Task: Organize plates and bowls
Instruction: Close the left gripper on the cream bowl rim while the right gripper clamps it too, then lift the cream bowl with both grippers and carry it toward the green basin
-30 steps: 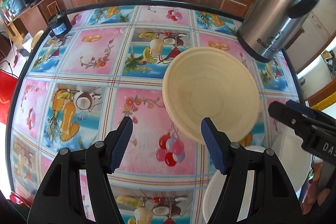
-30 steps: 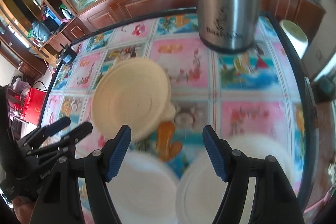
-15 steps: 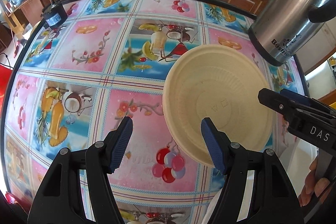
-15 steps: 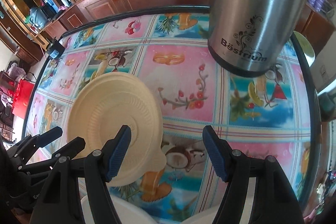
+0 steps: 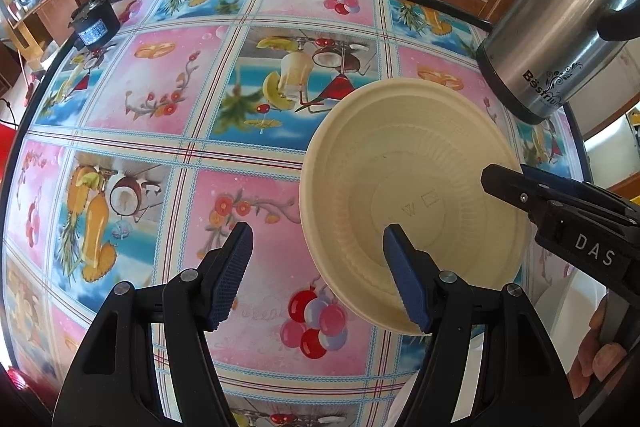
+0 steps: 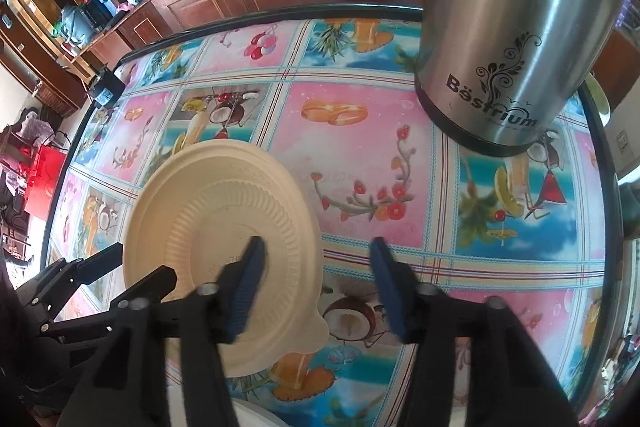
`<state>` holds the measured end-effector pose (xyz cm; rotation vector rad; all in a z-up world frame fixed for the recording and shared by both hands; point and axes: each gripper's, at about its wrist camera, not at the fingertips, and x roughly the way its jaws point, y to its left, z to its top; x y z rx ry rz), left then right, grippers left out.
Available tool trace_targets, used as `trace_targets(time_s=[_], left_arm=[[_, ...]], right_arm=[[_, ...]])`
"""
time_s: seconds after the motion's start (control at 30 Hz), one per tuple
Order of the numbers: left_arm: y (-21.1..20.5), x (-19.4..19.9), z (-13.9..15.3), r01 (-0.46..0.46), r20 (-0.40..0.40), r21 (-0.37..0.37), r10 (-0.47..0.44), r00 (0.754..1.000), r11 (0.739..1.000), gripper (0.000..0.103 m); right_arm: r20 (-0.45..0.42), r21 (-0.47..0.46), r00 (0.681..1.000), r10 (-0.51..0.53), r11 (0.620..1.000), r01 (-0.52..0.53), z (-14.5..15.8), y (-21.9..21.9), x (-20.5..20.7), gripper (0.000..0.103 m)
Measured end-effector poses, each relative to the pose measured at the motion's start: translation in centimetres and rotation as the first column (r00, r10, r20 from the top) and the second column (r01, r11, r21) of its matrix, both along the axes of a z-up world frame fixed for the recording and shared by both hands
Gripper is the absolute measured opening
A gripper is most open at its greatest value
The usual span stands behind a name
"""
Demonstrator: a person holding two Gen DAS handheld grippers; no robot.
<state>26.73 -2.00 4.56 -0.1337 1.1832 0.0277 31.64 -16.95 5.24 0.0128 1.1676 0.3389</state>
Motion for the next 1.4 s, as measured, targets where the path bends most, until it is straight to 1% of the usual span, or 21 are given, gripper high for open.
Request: trace_targets(time_s=[0.03,0.07,0.1,0.13,0.17,0.2,0.27,0.3,0.37,0.5,0.53,0.8,1.03,1.4], left_arm=[[-0.1,0.0,0.0,0.002,-0.001,0.007,-0.002,1.0,1.0,0.068],[-0.2,0.1,0.0,0.007,0.0,0.017,-0.007,1.0,1.0,0.068],[-0.2,0.1,0.0,0.01,0.003,0.023,-0.01,1.0,1.0,0.068],[-0.2,0.1,-0.1,0.011,0.008,0.028,-0.012,1.0,1.0,0.068],[-0.2,0.2,-0.1,0.011,0.007,0.029,-0.012,1.0,1.0,0.068],[-0.2,0.2,-0.2,0.011,0.004,0.03,-0.012,1.0,0.999,0.066],[-0.2,0.4,-0.6,0.011,-0.009,0.021,-0.011,1.0,1.0,0.047],[-0.2,0.4,-0.7,0.014,-0.014,0.006,-0.014,1.0,1.0,0.045],[-0.4,0.4,-0.7,0.019,-0.012,0.011,-0.019,1.0,1.0,0.037],[-0.8,0.3,-0.4,0.037,-0.004,0.02,-0.037,0.999,0.999,0.028],[-0.8,0.3,-0.5,0.04,-0.008,0.017,-0.039,0.999,0.999,0.024],[0.2,0.2,-0.3,0.033,-0.012,-0.03,-0.034,0.999,0.999,0.019],[0.8,-0.3,0.2,0.032,-0.014,-0.035,-0.032,0.999,0.999,0.018],[3.1,-2.2,1.9,-0.005,0.004,-0.038,0.006,1.0,0.999,0.017]], right_arm=[[-0.003,-0.001,1.0,0.0,1.0,0.0,-0.1,0.0,0.0,0.043],[-0.007,-0.002,1.0,0.002,1.0,-0.002,-0.2,0.0,0.1,0.038],[-0.008,-0.002,1.0,0.001,1.0,-0.001,-0.2,-0.1,0.1,0.031],[-0.007,-0.001,1.0,0.0,1.0,0.0,-0.3,-0.1,0.0,0.027],[-0.007,0.002,1.0,0.0,1.0,0.0,-0.3,-0.2,0.0,0.019],[-0.008,0.003,1.0,-0.002,1.0,0.002,-0.4,-0.2,-0.1,0.015],[-0.017,0.006,1.0,-0.005,1.0,0.005,-0.6,-0.3,-0.1,0.012],[-0.018,0.011,1.0,-0.006,1.0,0.006,-0.6,-0.3,-0.1,0.011],[-0.019,0.03,1.0,-0.008,1.0,0.008,-0.6,-0.4,-0.3,0.011],[-0.022,0.036,1.0,-0.007,0.999,0.008,-0.6,-0.3,-0.6,0.011],[-0.022,0.04,1.0,-0.007,0.999,0.008,-0.6,-0.3,-0.7,0.011],[-0.04,0.064,0.999,-0.01,0.998,0.013,-0.8,-0.1,-0.9,0.011],[-0.06,0.092,0.998,-0.019,0.995,0.025,-1.0,-0.1,-1.3,0.011],[-0.043,0.105,0.999,0.005,0.994,-0.001,0.5,1.7,-2.7,0.011]])
